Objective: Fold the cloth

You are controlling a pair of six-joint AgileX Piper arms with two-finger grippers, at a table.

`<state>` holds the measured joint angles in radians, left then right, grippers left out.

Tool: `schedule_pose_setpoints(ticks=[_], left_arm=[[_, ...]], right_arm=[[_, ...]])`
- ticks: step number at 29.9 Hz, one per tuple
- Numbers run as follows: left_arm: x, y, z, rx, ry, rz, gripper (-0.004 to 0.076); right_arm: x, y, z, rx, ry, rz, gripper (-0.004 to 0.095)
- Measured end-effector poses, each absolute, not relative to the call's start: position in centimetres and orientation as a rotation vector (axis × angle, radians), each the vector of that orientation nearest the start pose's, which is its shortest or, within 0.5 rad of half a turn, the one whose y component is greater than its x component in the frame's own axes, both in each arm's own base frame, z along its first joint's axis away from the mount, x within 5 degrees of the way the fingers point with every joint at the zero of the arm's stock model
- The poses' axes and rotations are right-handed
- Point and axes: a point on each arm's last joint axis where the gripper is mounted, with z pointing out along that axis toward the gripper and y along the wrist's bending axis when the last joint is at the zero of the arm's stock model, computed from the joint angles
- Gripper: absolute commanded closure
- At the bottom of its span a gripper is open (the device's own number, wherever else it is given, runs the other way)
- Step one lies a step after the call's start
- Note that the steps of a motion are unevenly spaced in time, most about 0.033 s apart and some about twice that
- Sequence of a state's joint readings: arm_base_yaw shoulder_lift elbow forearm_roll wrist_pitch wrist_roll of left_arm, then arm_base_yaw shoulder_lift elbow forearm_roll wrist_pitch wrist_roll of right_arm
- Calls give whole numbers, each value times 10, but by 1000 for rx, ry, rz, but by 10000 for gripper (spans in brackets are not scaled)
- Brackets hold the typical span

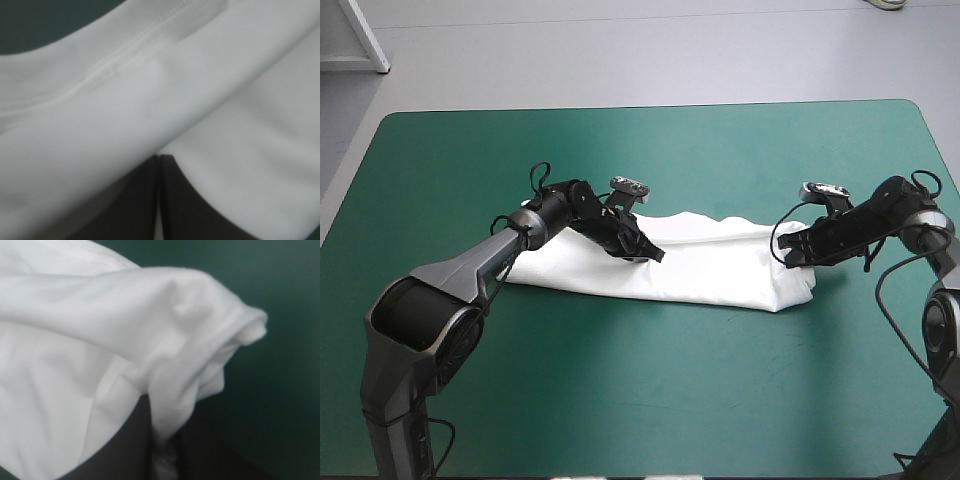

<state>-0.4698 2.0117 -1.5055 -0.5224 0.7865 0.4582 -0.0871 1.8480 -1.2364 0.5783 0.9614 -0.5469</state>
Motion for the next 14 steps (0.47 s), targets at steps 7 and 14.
schedule_pose_setpoints(ticks=[7, 14], left_arm=[[368, -223, 203, 835, 2594, -607, 705], [369, -223, 203, 830, 2591, -608, 705]], right_arm=[[363, 18, 209, -223, 2765, 736, 920], [369, 26, 265, -276, 2587, 777, 919]])
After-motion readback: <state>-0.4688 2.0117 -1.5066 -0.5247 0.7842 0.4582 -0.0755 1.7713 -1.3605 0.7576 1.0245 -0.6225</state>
